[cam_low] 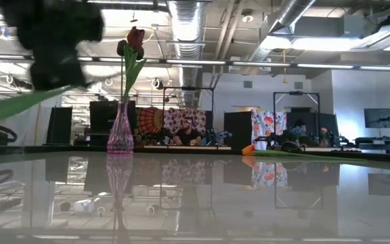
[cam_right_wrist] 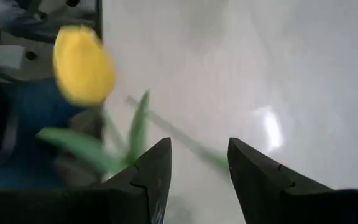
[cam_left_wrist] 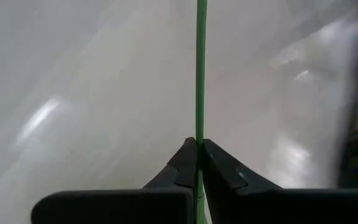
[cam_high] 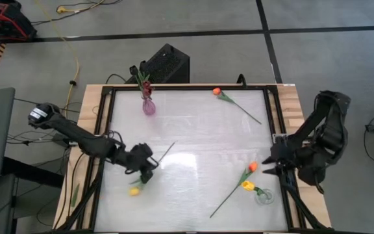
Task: Sort flowers into vase by color
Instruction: Put the yellow flower into the transparent vase
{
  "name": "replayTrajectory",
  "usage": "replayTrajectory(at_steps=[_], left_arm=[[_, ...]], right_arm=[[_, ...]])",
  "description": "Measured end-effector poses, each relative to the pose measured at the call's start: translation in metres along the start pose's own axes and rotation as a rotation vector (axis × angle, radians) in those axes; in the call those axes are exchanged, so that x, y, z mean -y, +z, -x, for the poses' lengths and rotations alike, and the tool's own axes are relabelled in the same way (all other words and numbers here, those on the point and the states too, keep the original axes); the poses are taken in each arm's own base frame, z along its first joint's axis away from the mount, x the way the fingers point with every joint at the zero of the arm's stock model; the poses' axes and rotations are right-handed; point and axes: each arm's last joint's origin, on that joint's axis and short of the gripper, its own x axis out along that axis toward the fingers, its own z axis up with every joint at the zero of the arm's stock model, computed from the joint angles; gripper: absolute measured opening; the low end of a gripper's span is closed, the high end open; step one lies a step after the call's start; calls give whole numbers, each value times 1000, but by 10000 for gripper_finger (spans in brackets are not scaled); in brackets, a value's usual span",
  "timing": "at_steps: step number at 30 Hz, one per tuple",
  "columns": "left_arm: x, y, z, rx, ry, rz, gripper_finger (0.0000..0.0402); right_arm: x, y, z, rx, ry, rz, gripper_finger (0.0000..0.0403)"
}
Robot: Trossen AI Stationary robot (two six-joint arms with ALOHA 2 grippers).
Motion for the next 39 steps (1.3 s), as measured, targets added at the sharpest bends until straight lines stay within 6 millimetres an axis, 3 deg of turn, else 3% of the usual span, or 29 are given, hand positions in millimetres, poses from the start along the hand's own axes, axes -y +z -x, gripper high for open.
replayTrajectory(at_steps=[5,11,14,22,27,32,39], left_arm=[[6,43,0,239,-196,40,0],[-4,82,5,411,-311,106,0],[-6,92,2,439,-353,130,0],[-4,99,-32,444,-488,136,0],[-6,105,-47,449,-504,157,0],[3,114,-57,413,-545,124,0],[7,118,-58,420,-547,106,0]], right_arm=[[11,21,-8,120,-153,301,176],[29,46,-20,152,-437,689,173],[34,61,-29,149,-498,754,173],[38,99,-62,110,-623,1015,173],[47,115,-96,-31,-680,1204,173],[52,127,-142,-163,-706,1313,173],[46,130,-206,-257,-702,1436,169]])
